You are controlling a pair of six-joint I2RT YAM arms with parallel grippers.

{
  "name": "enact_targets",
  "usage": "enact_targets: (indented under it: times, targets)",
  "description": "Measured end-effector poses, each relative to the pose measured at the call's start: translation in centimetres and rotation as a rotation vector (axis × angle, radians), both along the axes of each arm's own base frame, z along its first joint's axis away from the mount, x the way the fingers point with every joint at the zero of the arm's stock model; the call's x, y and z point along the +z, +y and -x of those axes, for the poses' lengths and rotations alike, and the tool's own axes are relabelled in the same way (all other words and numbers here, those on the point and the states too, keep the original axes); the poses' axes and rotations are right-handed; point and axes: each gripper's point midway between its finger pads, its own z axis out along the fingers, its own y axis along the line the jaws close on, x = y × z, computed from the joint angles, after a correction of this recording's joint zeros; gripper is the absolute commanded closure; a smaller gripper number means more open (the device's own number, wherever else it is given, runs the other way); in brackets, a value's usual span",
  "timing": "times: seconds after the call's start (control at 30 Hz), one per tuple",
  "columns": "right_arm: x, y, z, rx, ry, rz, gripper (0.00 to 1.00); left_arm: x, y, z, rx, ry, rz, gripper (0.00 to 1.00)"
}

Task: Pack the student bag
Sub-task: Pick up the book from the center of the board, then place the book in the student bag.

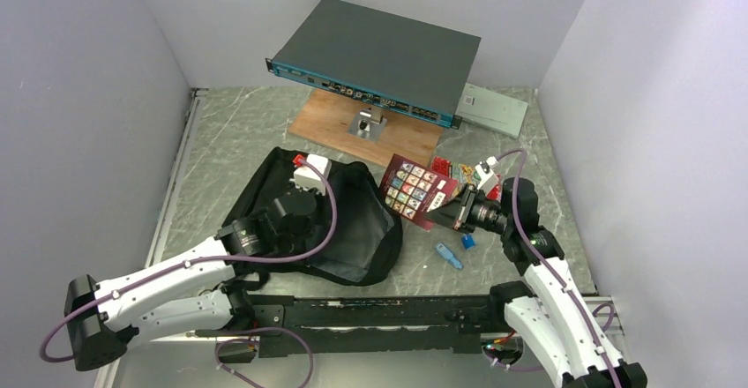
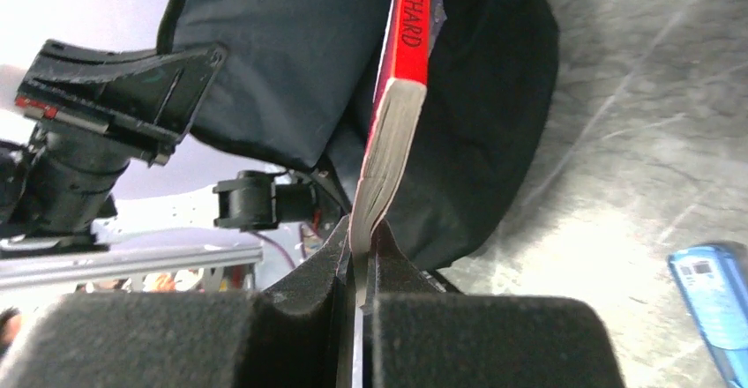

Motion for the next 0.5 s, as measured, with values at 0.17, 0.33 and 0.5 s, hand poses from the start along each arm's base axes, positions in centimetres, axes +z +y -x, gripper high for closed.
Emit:
enact_targets:
  times: [0.17,0.33,0.5]
  targets:
    - [1.7,1.7,1.3,0.098,-0.012,-0.072,1.00,1.8,0.0,0.0,-0.038,-0.066,0.001,1.00]
    - [2.0,4.1,3.4,0.228,-0.001,-0.089,1.00,2.5,-0.1,-0.1,-0.070,-0.098,-0.023,1.00]
    - [3.1,5.7,4.4,0.293,-0.008,-0.135,1.00,3.6,-0.4,-0.2,-0.083,-0.120,-0.030,1.00]
